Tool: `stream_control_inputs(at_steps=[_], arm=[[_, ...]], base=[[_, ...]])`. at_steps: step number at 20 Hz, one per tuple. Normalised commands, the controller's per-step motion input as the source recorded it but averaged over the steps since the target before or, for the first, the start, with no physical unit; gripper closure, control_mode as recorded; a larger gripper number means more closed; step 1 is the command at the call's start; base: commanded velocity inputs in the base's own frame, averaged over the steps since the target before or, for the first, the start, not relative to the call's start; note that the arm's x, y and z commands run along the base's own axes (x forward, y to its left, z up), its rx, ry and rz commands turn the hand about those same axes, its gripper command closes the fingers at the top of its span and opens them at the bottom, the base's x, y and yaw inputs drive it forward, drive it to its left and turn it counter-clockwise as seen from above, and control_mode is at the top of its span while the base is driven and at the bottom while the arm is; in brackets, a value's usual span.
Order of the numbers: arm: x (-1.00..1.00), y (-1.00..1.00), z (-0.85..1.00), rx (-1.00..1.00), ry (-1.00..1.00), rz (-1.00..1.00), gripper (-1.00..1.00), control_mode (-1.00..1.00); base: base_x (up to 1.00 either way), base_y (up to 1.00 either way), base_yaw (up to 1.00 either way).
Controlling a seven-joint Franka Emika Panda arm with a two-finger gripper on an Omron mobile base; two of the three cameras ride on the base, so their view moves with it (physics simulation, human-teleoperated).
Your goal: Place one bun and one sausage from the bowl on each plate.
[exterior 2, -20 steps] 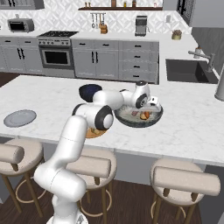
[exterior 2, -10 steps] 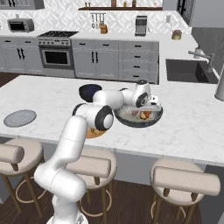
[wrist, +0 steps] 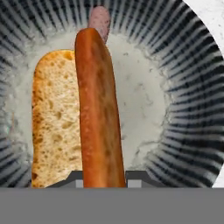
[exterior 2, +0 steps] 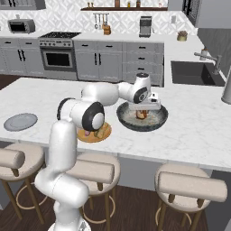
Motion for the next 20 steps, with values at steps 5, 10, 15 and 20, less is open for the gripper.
stream_control_inputs(at_steps=[5, 10, 15, 20], arm=[[-0.64, 0.86, 0.38, 0.03, -0.08, 0.12, 1.0, -1.0], [-0.5, 0.81, 0.58, 0.1, -0.02, 0.11, 1.0, -1.0], [-0.53, 0.85, 0.39, 0.16, 0.0, 0.04, 1.0, -1.0], [-0.58, 0.98, 0.08, 0.17, 0.0, 0.01, 1.0, -1.0]], base=[[0.0, 0.0, 0.0], [0.0, 0.0, 0.0], [0.0, 0.0, 0.0], [0.0, 0.0, 0.0]])
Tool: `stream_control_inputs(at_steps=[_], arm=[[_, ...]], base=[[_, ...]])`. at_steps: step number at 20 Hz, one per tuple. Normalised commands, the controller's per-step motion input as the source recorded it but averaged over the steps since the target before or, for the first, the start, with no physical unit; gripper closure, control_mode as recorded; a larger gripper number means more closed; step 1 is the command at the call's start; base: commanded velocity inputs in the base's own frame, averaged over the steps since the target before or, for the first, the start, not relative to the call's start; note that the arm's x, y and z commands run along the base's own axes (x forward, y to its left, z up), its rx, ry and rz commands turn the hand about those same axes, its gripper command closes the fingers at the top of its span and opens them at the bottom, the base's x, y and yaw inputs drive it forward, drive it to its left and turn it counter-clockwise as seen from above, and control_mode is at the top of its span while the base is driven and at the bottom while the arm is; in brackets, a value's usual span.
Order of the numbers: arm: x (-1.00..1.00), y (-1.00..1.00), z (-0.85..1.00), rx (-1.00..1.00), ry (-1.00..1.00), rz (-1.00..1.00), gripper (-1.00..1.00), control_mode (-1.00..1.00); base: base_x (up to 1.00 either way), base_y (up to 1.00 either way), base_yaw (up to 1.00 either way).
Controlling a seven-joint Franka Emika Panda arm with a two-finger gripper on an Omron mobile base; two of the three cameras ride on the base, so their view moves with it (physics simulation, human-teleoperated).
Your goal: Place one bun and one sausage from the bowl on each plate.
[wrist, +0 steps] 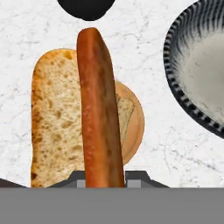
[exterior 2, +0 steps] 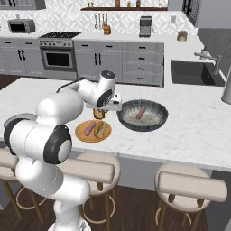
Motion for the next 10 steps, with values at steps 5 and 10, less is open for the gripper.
stream_control_inputs(at_steps=[5, 10], arm=[[-0.56, 1.0, 0.0, 0.11, 0.03, 0.04, 1.0, -1.0], [-0.47, 1.0, 0.0, 0.0, 0.1, 0.09, 1.0, -1.0]], base=[[0.0, 0.0, 0.0], [0.0, 0.0, 0.0]])
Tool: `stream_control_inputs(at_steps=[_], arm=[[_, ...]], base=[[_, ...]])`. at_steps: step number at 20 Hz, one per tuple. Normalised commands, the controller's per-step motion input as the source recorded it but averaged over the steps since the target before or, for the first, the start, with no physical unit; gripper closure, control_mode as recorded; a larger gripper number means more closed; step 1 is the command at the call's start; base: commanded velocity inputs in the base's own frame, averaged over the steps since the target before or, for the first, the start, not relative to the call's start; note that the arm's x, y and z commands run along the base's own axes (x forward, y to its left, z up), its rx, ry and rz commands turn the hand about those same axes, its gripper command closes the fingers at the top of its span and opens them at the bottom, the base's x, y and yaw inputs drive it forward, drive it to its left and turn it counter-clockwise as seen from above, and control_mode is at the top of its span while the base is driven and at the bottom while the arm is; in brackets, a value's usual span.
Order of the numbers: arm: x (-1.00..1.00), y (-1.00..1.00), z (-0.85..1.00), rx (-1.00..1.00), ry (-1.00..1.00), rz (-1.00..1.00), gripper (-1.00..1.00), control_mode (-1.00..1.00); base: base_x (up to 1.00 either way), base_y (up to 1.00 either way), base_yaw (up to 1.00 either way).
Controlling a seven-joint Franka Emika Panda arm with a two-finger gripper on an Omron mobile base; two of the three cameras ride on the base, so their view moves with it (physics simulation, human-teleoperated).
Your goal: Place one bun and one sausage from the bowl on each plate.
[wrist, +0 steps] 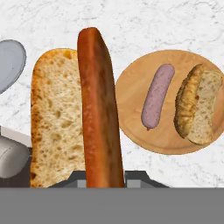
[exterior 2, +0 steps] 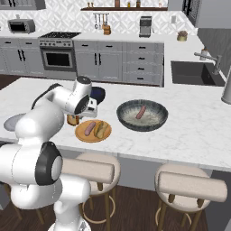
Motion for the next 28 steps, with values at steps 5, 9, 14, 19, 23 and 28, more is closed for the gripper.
stream_control_inputs(at_steps=[5, 9, 14, 19, 23, 28], arm=[[-0.27, 1.0, 0.0, 0.0, 0.12, 0.13, 1.0, -1.0], [-0.16, 1.0, 0.0, 0.0, 0.14, 0.14, 1.0, -1.0], [-0.09, 1.0, 0.0, 0.0, 0.1, 0.08, 1.0, -1.0], [-0.01, 0.86, 0.0, -0.03, 0.01, -0.01, 1.0, -1.0], [0.02, 0.69, 0.0, -0.12, 0.03, -0.09, 1.0, -1.0], [0.04, 0.37, -0.01, -0.09, 0.04, -0.06, 1.0, -1.0]], base=[[0.0, 0.0, 0.0], [0.0, 0.0, 0.0], [0.0, 0.0, 0.0], [0.0, 0.0, 0.0], [0.0, 0.0, 0.0], [0.0, 0.0, 0.0]])
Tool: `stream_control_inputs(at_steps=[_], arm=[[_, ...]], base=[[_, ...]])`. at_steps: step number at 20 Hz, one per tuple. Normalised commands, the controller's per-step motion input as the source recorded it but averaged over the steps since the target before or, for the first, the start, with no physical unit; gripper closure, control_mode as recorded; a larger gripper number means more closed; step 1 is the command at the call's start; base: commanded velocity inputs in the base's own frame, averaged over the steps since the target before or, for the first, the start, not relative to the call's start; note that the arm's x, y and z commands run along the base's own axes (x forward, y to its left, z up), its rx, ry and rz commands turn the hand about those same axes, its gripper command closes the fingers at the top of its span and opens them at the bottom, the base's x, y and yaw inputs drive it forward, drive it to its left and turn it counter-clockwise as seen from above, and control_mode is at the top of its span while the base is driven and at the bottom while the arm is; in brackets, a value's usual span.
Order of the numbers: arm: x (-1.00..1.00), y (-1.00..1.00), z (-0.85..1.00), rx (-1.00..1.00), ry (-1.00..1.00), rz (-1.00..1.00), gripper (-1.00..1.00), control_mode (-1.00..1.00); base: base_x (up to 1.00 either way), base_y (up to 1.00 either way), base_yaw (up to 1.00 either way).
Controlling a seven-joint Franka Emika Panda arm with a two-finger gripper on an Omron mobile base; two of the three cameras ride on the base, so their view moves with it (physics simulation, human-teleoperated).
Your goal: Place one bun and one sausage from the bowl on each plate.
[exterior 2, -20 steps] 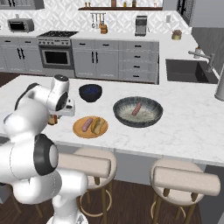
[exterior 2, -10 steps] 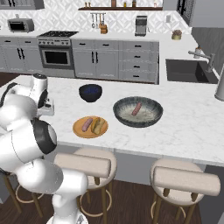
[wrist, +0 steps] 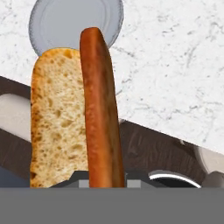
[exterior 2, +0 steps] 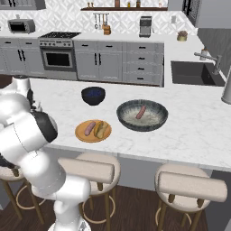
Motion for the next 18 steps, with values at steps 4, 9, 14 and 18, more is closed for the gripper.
stream_control_inputs(at_steps=[4, 9, 14, 18], arm=[[0.23, 0.36, -0.14, -0.04, 0.0, -0.03, 1.0, -1.0], [0.69, 0.81, -0.23, -0.03, 0.02, -0.1, 1.0, -1.0], [0.59, 0.62, -0.18, -0.03, 0.01, -0.13, 1.0, -1.0], [0.41, 0.26, -0.27, -0.12, 0.09, -0.18, 1.0, -1.0]], base=[[0.0, 0.0, 0.0], [0.0, 0.0, 0.0], [0.0, 0.0, 0.0], [0.0, 0.0, 0.0]])
